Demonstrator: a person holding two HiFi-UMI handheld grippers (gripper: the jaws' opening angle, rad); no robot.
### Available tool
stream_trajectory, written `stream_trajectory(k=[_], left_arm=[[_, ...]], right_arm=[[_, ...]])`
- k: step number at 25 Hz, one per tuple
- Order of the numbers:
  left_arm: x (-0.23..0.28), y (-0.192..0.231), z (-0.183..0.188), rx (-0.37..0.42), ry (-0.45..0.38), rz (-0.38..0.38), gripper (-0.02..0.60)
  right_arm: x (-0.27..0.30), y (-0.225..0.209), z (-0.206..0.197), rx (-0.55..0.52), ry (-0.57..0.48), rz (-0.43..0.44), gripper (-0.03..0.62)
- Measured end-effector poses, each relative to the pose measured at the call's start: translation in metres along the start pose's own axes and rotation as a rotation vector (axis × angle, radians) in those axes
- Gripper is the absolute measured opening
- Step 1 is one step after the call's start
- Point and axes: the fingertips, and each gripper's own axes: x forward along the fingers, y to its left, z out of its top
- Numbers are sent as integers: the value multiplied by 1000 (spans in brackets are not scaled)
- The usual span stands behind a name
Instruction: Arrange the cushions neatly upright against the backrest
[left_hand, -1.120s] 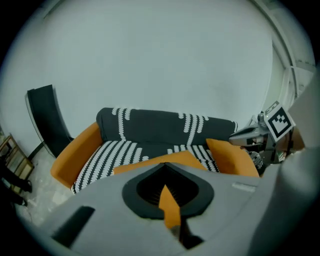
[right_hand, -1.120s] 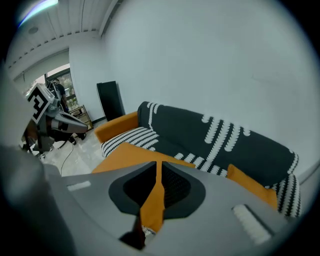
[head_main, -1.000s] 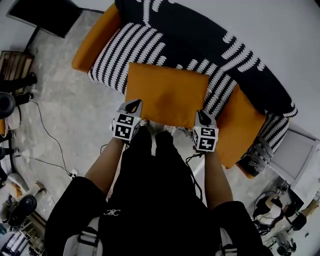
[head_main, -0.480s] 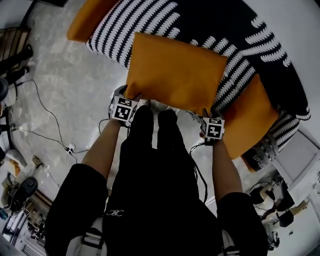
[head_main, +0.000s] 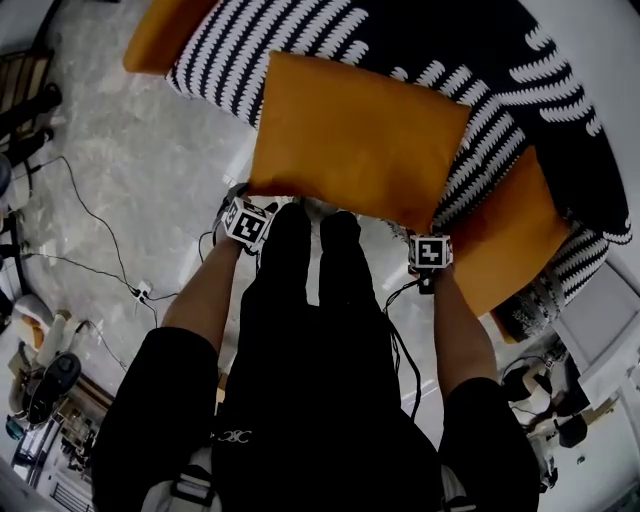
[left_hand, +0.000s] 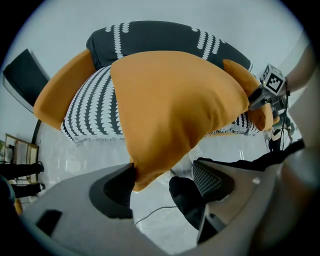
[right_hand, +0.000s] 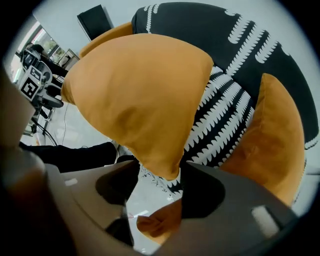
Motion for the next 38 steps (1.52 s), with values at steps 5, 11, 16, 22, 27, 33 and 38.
stream_trajectory(k=[5,11,16,22,27,33,38], left_arm=[[6,5,4,-18,11,65,257],[9,9,7,-31,10,76,121],[-12,2,14,-76,-23,46,52],[-51,2,52,-189,-80,20,30],[-101,-8,85,-209,-174,7,24],[-163,-6,156,-225,-330,2,21],[-212,-19,200,-227,-449,-86,20]], right_arm=[[-4,-8,10,7,-33,-24,147],[-3,-8,10,-33,-93,-23,70],[-17,-6,8,-32,-108,-25,34],[-53,-26,35,38,-200,-22,23],[-107,-39,46,100,-297,0,18],[-177,-71,103,139,-515,6,17],[-229,-92,132,275,-655,65,17]])
